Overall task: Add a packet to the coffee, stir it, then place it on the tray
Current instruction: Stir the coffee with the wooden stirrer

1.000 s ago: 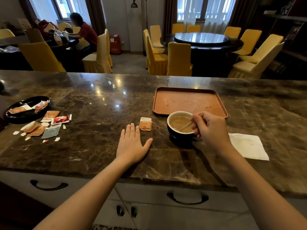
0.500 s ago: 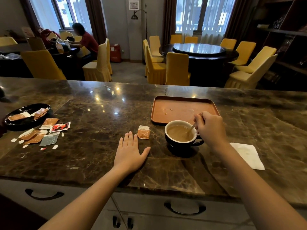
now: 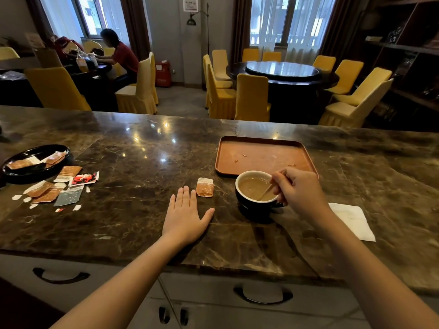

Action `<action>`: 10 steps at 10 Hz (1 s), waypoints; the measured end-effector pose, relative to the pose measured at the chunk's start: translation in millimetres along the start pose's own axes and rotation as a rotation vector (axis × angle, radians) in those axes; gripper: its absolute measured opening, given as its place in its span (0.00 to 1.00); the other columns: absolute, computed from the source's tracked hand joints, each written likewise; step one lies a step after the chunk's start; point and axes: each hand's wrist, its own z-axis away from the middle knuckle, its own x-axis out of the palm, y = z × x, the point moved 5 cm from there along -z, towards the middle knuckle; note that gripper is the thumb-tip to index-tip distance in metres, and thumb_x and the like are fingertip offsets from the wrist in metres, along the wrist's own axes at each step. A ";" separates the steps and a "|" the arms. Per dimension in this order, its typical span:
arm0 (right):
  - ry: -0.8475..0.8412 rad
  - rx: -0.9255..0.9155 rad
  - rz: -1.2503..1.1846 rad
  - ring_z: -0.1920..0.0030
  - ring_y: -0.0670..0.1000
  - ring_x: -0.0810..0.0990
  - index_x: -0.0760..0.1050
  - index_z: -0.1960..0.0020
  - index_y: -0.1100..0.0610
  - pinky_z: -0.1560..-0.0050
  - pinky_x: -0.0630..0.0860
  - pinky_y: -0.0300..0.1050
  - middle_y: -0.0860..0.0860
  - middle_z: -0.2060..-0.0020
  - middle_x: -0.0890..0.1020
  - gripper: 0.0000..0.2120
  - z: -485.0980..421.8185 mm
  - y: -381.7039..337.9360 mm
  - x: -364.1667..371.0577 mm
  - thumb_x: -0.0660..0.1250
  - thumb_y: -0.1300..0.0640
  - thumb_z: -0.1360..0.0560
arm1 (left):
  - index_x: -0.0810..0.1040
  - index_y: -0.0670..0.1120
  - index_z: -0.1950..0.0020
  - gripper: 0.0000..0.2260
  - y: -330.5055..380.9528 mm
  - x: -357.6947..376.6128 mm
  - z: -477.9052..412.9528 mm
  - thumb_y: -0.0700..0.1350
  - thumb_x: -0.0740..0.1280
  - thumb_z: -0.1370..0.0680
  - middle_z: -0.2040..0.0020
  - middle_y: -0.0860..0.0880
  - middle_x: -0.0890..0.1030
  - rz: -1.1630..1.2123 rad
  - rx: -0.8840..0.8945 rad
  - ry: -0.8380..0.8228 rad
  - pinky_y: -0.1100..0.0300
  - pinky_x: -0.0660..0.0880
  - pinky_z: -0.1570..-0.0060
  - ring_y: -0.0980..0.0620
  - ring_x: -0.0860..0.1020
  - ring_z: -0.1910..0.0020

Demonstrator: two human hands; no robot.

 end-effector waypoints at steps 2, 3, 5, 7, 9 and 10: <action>-0.044 0.014 0.067 0.77 0.43 0.77 0.73 0.66 0.52 0.77 0.73 0.30 0.51 0.73 0.79 0.13 -17.6 7.7 -18.4 0.61 0.58 0.23 | 0.47 0.43 0.26 0.38 0.0 0.3 -0.4 0.68 0.43 0.27 0.24 0.43 0.47 0.006 -0.001 0.000 0.52 0.40 0.29 0.48 0.44 0.25; -0.032 0.025 0.101 0.75 0.46 0.78 0.74 0.66 0.53 0.76 0.74 0.31 0.52 0.73 0.79 0.12 -23.0 10.4 -22.4 0.61 0.57 0.23 | 0.46 0.43 0.26 0.38 -0.6 1.2 -1.0 0.68 0.43 0.27 0.24 0.43 0.47 0.006 -0.004 -0.004 0.52 0.40 0.29 0.48 0.43 0.25; 0.071 0.005 0.095 0.73 0.45 0.77 0.76 0.60 0.58 0.76 0.71 0.28 0.50 0.73 0.77 0.09 -21.9 9.0 -33.5 0.61 0.58 0.24 | 0.47 0.44 0.26 0.38 -2.0 3.4 -2.2 0.69 0.42 0.28 0.24 0.43 0.47 0.003 -0.007 0.005 0.52 0.40 0.30 0.48 0.44 0.25; 0.202 -0.022 0.115 0.70 0.46 0.78 0.77 0.57 0.60 0.71 0.72 0.35 0.53 0.70 0.79 0.09 -18.7 6.6 -51.1 0.61 0.56 0.23 | 0.47 0.44 0.26 0.39 -2.5 4.1 -3.0 0.69 0.42 0.28 0.24 0.43 0.48 0.004 -0.003 0.013 0.52 0.40 0.30 0.48 0.44 0.25; 0.291 0.054 -0.107 0.73 0.44 0.78 0.77 0.57 0.58 0.75 0.75 0.31 0.51 0.70 0.80 0.10 -9.9 19.4 -57.4 0.60 0.55 0.23 | 0.47 0.43 0.26 0.39 -2.1 3.7 -2.7 0.69 0.42 0.28 0.24 0.43 0.48 -0.001 -0.002 0.016 0.53 0.39 0.31 0.48 0.44 0.25; 0.313 0.111 -0.164 0.72 0.47 0.79 0.77 0.58 0.58 0.75 0.76 0.33 0.53 0.69 0.80 0.11 -4.5 29.6 -54.9 0.60 0.55 0.23 | 0.47 0.43 0.26 0.39 -2.6 4.1 -3.1 0.69 0.42 0.28 0.24 0.43 0.48 -0.001 0.004 0.017 0.54 0.39 0.31 0.48 0.45 0.25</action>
